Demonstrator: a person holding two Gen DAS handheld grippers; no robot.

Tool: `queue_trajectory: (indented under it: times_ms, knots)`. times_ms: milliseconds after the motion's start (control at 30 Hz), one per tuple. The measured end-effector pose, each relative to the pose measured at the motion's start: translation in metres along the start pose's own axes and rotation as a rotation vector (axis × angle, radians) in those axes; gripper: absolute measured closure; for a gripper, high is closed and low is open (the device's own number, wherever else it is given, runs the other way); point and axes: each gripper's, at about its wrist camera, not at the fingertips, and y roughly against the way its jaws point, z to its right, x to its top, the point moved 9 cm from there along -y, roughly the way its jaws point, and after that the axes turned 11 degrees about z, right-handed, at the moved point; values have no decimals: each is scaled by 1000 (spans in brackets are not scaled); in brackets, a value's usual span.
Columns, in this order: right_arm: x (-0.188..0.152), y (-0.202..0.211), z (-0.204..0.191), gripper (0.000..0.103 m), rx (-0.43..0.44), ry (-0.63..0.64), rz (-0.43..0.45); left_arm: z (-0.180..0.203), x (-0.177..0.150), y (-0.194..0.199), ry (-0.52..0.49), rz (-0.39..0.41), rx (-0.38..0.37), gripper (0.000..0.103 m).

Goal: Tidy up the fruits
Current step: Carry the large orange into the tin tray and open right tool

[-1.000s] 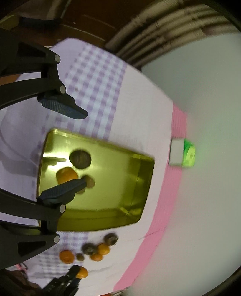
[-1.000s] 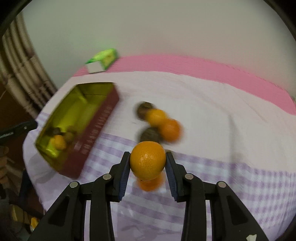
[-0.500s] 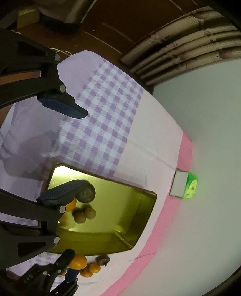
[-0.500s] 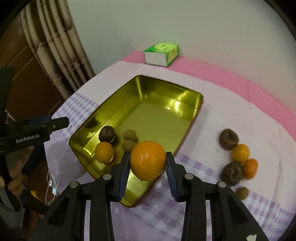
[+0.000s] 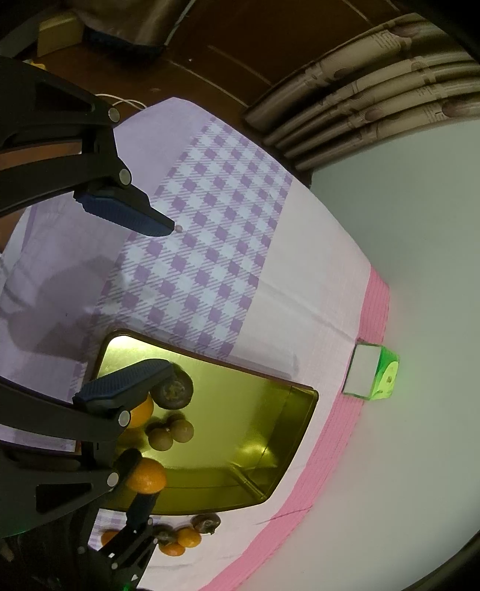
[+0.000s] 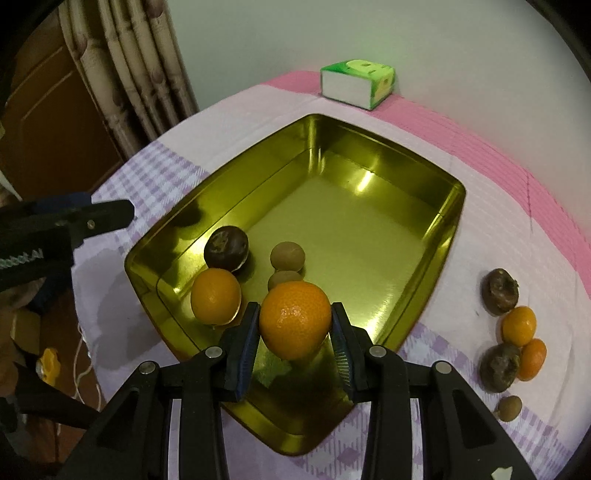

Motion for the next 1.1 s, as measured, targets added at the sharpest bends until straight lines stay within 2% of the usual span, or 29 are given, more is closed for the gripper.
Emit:
queue_trajectory:
  times_ms: [567, 933, 1100]
  knots:
    - [-7, -14, -2, 68, -13, 27, -40, 1, 0, 0, -1, 0, 1, 34]
    - [-6, -13, -3, 67, -12, 18, -32, 4, -1, 0, -16, -2, -5, 34]
    - [-1, -3, 3, 67, -1, -21, -3, 7, 0, 0, -24, -3, -7, 34]
